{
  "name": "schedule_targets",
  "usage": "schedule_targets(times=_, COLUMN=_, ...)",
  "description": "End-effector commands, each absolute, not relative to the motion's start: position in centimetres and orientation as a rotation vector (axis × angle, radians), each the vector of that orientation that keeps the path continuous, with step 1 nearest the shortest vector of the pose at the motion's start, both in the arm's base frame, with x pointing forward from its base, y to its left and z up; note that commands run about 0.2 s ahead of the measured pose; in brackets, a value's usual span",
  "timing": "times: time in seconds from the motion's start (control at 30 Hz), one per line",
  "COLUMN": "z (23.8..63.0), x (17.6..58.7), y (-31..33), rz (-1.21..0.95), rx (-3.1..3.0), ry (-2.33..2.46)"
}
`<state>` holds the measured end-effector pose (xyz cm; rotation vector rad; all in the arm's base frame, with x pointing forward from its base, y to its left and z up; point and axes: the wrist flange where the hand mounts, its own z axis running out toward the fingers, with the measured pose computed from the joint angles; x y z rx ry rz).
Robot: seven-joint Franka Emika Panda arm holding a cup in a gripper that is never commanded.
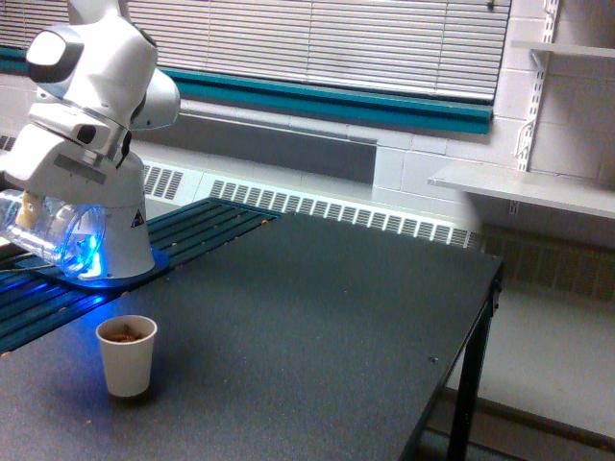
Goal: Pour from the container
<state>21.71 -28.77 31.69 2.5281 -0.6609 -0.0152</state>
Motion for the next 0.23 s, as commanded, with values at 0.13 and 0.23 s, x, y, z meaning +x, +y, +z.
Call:
schedule_targets(times=0.13, z=31.55, x=21.61, y=-28.13, rz=-0.025, rx=2.553, ry=-0.641)
schedule_targets(times=0.23, z=31.53, x=21.58, y=-28.07, rz=-0.024, rx=2.554, ry=-0.642)
